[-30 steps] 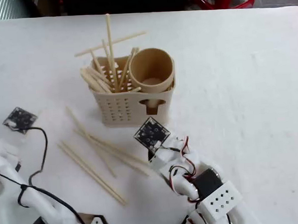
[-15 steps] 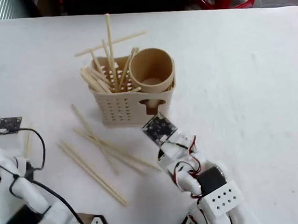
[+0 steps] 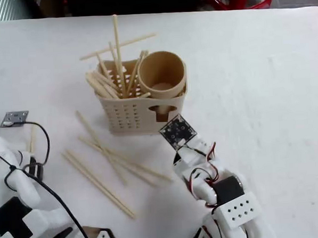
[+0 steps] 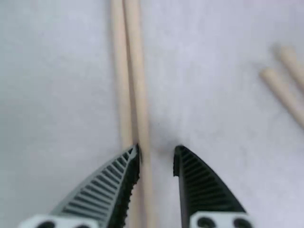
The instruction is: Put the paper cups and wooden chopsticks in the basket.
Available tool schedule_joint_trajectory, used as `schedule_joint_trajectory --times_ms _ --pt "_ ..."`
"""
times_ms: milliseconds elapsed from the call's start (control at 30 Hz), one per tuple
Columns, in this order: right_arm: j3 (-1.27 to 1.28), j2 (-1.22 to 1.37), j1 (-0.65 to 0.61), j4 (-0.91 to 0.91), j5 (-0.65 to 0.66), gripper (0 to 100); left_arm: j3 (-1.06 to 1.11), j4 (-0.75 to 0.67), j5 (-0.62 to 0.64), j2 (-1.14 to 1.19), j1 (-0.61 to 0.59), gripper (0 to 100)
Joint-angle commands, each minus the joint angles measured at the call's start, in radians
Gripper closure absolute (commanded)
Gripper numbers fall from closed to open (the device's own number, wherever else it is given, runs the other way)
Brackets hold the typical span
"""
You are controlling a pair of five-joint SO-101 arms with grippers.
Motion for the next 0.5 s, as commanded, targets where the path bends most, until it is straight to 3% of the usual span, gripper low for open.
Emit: schedule_joint_trajectory --times_ms 0,300,467 --pt "-0.008 -0.004 0.004 -0.015 0.009 98.0 -0.041 -0.037 0.002 0.001 0.010 86" --pt "0.003 -0.004 0.002 -0.019 0.009 98.0 -0.086 -0.068 -0.069 -0.001 -0.015 86" --pt "0.003 -0.004 0.002 -0.021 0.009 98.0 -0.187 0.063 -0.109 -0.001 -0.036 86"
